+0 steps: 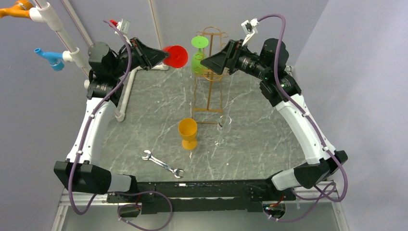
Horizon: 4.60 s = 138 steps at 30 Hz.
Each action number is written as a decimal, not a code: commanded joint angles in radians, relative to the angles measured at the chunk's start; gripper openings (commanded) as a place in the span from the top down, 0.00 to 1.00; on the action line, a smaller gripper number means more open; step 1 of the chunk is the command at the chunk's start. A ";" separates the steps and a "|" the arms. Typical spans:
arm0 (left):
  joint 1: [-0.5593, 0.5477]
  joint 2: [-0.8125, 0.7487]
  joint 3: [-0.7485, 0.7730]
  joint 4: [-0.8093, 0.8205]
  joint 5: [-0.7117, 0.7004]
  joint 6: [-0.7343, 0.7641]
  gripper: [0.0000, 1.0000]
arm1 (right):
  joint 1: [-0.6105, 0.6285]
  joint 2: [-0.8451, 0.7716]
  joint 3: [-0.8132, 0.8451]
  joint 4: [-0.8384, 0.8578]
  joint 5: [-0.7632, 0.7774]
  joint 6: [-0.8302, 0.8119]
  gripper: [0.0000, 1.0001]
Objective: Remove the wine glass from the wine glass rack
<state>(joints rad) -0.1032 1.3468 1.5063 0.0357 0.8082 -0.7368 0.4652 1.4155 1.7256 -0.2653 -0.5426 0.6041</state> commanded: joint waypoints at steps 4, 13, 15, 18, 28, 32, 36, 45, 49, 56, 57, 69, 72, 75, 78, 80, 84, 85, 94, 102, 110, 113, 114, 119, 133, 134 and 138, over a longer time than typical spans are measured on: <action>0.002 -0.062 -0.034 0.181 0.099 -0.063 1.00 | -0.003 0.029 -0.056 0.315 -0.159 0.095 0.15; -0.006 -0.104 -0.051 0.190 0.099 -0.086 1.00 | 0.037 0.107 -0.025 0.401 -0.205 0.140 0.24; -0.008 -0.112 -0.049 0.188 0.096 -0.084 1.00 | 0.052 0.130 0.005 0.384 -0.206 0.132 0.27; -0.013 -0.118 -0.047 0.180 0.090 -0.083 1.00 | 0.069 0.158 0.041 0.372 -0.212 0.125 0.34; -0.019 -0.125 -0.047 0.163 0.072 -0.084 1.00 | 0.104 0.174 0.036 0.469 -0.279 0.150 0.60; -0.024 -0.128 -0.046 0.165 0.073 -0.087 1.00 | 0.104 0.160 0.016 0.507 -0.286 0.160 0.72; -0.033 -0.135 -0.045 0.171 0.073 -0.087 1.00 | 0.104 0.157 0.015 0.497 -0.286 0.151 0.95; -0.053 -0.147 0.008 0.077 0.112 0.005 0.67 | 0.103 0.140 -0.005 0.538 -0.293 0.183 1.00; -0.053 -0.159 0.041 0.008 0.118 0.070 0.24 | 0.103 0.117 -0.008 0.569 -0.298 0.217 1.00; -0.037 -0.175 0.074 -0.067 0.124 0.154 0.02 | 0.069 0.053 -0.053 0.656 -0.299 0.312 1.00; -0.031 -0.171 0.084 -0.087 0.130 0.164 0.02 | 0.066 0.042 -0.056 0.653 -0.302 0.320 1.00; 0.176 -0.020 -0.015 0.657 0.471 -0.433 0.08 | -0.012 -0.033 -0.152 0.850 -0.389 0.524 1.00; 0.211 0.084 -0.007 1.121 0.493 -0.828 0.11 | -0.029 -0.018 -0.165 0.981 -0.427 0.642 1.00; 0.220 0.196 0.064 1.452 0.478 -1.102 0.16 | -0.037 0.006 -0.161 1.100 -0.457 0.745 1.00; 0.221 0.255 0.103 1.557 0.459 -1.222 0.19 | -0.037 0.027 -0.150 1.182 -0.474 0.818 1.00; 0.221 0.259 0.089 1.557 0.454 -1.224 0.19 | -0.038 0.043 -0.146 1.234 -0.478 0.862 1.00; 0.215 0.236 0.055 1.533 0.446 -1.192 0.19 | -0.038 0.091 -0.123 1.348 -0.477 0.957 1.00; 0.211 0.234 0.055 1.536 0.446 -1.196 0.20 | -0.038 0.105 -0.116 1.375 -0.476 0.983 1.00; 0.191 0.218 0.049 1.593 0.417 -1.288 0.24 | -0.037 0.210 -0.026 1.513 -0.444 1.134 1.00; 0.159 0.182 0.021 1.532 0.416 -1.224 0.20 | -0.036 0.232 -0.004 1.543 -0.436 1.166 1.00; 0.110 0.199 0.049 1.553 0.375 -1.239 0.23 | -0.034 0.262 0.017 1.610 -0.431 1.236 1.00; 0.110 0.197 0.070 1.565 0.359 -1.246 0.25 | -0.034 0.262 0.016 1.614 -0.431 1.241 1.00; 0.085 0.196 0.077 1.567 0.354 -1.248 0.26 | -0.035 0.262 0.016 1.616 -0.432 1.242 1.00; 0.059 0.189 0.103 1.571 0.338 -1.262 0.36 | -0.034 0.269 0.013 1.636 -0.427 1.256 1.00; 0.051 0.093 0.121 1.501 0.257 -1.241 1.00 | -0.036 0.265 -0.013 1.667 -0.398 1.272 1.00; 0.051 0.084 0.116 1.486 0.251 -1.229 1.00 | -0.036 0.254 -0.029 1.634 -0.399 1.248 1.00; 0.051 0.042 0.108 1.429 0.232 -1.182 1.00 | -0.036 0.208 -0.072 1.531 -0.409 1.149 1.00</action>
<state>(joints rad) -0.0425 1.4528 1.5936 1.4723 1.1011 -1.9926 0.4252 1.6802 1.6840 1.3659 -0.9222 1.9095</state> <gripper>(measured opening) 0.025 0.018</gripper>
